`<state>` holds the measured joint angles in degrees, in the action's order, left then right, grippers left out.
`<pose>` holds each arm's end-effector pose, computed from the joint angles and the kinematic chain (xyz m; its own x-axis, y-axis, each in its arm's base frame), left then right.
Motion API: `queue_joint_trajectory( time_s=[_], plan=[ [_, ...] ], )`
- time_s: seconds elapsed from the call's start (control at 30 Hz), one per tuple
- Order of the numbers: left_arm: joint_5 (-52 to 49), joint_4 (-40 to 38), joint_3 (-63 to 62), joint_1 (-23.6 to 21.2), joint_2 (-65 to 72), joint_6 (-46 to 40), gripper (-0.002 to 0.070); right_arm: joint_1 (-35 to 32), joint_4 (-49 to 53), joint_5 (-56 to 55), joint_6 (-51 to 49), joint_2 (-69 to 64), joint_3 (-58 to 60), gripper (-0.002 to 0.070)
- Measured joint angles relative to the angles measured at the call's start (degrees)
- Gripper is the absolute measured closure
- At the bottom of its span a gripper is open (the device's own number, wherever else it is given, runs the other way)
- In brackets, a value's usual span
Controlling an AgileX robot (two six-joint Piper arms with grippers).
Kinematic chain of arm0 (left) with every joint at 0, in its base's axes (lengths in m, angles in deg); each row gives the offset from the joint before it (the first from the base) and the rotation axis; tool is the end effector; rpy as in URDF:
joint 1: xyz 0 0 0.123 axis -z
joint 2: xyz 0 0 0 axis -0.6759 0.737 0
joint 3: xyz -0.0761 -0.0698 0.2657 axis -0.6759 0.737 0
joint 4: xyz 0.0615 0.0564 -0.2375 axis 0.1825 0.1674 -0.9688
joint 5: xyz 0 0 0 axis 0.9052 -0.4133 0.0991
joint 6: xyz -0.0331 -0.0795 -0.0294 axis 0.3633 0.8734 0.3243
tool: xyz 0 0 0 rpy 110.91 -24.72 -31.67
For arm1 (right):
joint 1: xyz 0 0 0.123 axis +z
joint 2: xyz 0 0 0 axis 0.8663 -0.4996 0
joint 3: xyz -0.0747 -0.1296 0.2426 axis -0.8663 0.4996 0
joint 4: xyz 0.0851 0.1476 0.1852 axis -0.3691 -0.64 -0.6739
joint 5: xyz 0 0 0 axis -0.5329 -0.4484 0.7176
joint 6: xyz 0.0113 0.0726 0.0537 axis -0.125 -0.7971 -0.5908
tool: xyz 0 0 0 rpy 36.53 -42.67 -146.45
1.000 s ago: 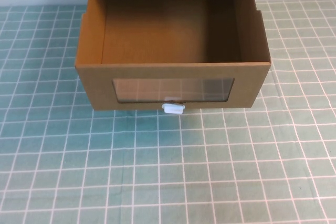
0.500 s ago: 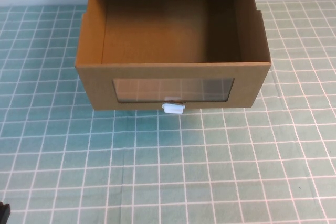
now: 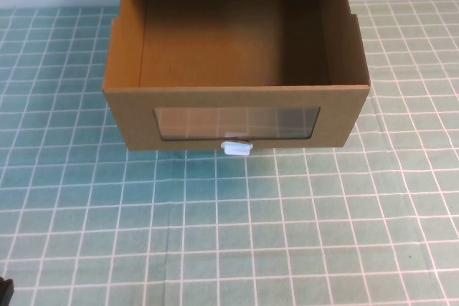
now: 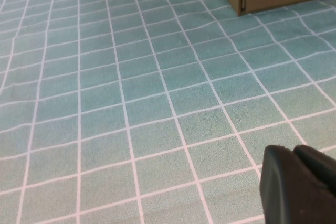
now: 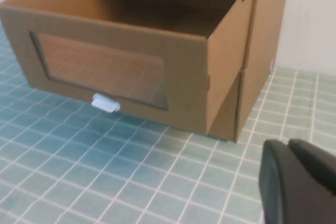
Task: Open the shoe box
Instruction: 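Pull the top drawer of the cardboard box fully open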
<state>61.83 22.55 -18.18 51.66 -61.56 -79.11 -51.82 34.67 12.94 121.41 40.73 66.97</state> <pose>0.0514 -0.0089 0.1699 -0.2818 0.1927 -0.9399 0.2083 0.9685 0.1361 0.0432 0.0370 0.2887 -0.1321 -0.0126 -0.9912 -0.4623 0.8853 0.0503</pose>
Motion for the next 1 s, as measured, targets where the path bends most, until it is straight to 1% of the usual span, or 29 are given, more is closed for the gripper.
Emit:
queue_joint_trajectory(
  time_s=[0.4,0.63,0.73,0.87,1.0],
  plan=[
    [-0.2,0.1,0.0,0.0,0.0,0.0,0.068,0.0,0.4,7.1,0.0,0.0,0.0,0.0689],
    [-0.2,0.1,0.0,0.0,0.0,0.0,0.068,0.0,7.8,4.4,-1.1,0.1,0.8,0.0689],
    [-0.2,0.1,0.0,0.0,0.0,0.0,0.068,0.0,13.6,3.7,-6.9,1.2,2.1,0.0689],
    [-0.2,0.1,0.0,0.0,-0.1,0.0,0.068,0.0,24.0,2.9,-18.2,3.4,4.1,0.0689],
    [-0.2,0.1,0.0,0.0,-0.1,0.0,0.068,0.0,30.2,-1.4,-22.5,5.7,7.4,0.0689]
  ],
)
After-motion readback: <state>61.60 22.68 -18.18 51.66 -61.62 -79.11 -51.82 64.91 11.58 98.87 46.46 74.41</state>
